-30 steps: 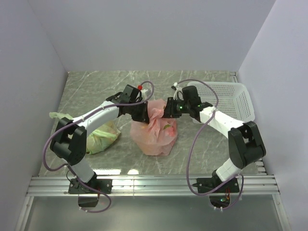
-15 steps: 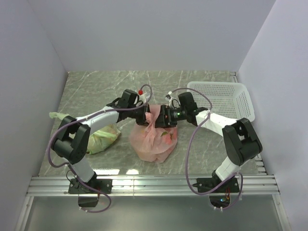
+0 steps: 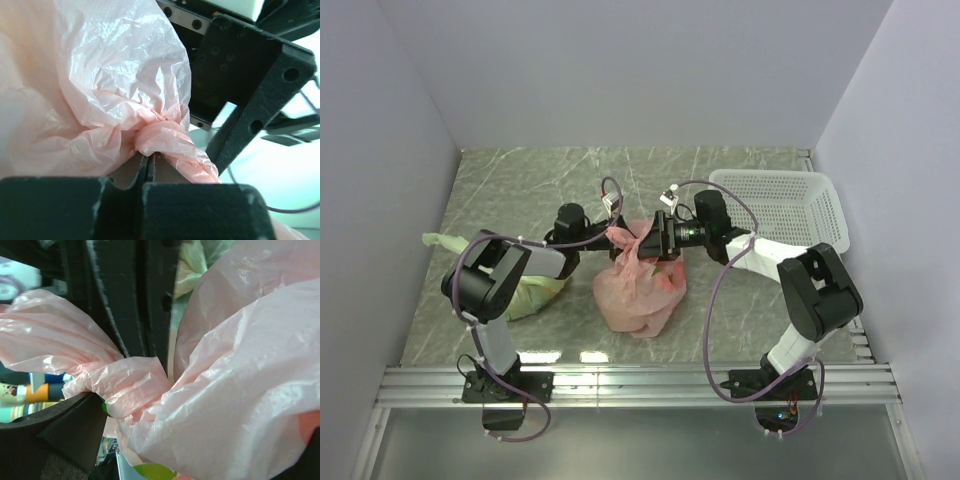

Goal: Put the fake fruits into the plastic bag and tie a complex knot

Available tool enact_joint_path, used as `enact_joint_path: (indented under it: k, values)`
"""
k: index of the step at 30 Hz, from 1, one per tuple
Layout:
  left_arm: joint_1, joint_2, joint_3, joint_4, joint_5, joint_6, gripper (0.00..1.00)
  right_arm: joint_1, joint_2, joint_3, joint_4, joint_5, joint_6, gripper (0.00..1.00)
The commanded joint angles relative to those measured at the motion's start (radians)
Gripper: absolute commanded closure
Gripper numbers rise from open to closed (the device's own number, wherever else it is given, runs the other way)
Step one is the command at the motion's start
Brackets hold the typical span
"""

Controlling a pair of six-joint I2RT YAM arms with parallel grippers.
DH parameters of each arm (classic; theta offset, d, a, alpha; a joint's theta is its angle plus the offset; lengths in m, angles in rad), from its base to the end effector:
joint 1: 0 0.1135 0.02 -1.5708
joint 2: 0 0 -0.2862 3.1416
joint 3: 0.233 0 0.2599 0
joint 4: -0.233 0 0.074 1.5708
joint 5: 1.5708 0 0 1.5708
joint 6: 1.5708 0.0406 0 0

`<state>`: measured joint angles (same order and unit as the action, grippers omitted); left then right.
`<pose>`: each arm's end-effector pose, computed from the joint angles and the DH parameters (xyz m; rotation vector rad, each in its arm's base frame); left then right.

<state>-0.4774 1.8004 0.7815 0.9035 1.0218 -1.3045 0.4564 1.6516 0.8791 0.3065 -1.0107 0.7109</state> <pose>0.3068 -0.1977 0.1974 0.1078 2.1738 -2.0351 0.3003 0.1858 0.2223 -0.4508 2.2078 1.7091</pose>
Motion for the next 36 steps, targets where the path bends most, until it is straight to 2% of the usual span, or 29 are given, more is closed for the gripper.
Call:
enact_joint_path:
  k: [1, 4, 7, 10, 14, 18, 20, 22, 27, 36]
  values:
    - [-0.029, 0.004, -0.010, 0.478, 0.052, -0.257, 1.00, 0.011, 0.014, -0.005, 0.153, 0.020, 0.038, 0.20]
    - [-0.047, 0.025, 0.010, 0.535, 0.021, -0.286, 1.00, 0.008, 0.028, -0.020, 0.250, -0.002, 0.093, 0.21]
    - [-0.066, 0.068, 0.033, 0.675, 0.008, -0.331, 1.00, 0.008, 0.057, -0.029, 0.370, -0.040, 0.168, 0.23]
    - [-0.070, 0.082, 0.052, 0.683, 0.023, -0.320, 1.00, 0.001, 0.066, -0.008, 0.335, -0.054, 0.150, 0.26]
    - [-0.052, 0.030, 0.012, 0.589, 0.063, -0.253, 1.00, -0.034, 0.036, 0.038, 0.104, -0.060, -0.072, 0.27]
    - [-0.036, -0.015, -0.021, 0.506, 0.092, -0.170, 1.00, -0.051, 0.014, 0.164, -0.298, -0.046, -0.341, 0.24]
    - [-0.038, -0.033, -0.033, 0.491, 0.092, -0.148, 1.00, -0.058, 0.014, 0.193, -0.409, -0.051, -0.454, 0.22]
    - [-0.036, -0.042, -0.036, 0.460, 0.093, -0.124, 1.00, -0.068, 0.013, 0.227, -0.548, -0.075, -0.552, 0.06]
    - [-0.035, -0.044, -0.034, 0.456, 0.104, -0.115, 1.00, -0.094, -0.030, 0.253, -0.745, -0.066, -0.656, 0.04]
    - [-0.036, -0.041, -0.028, 0.385, 0.090, -0.067, 1.00, -0.137, -0.093, 0.273, -0.846, -0.066, -0.634, 0.05]
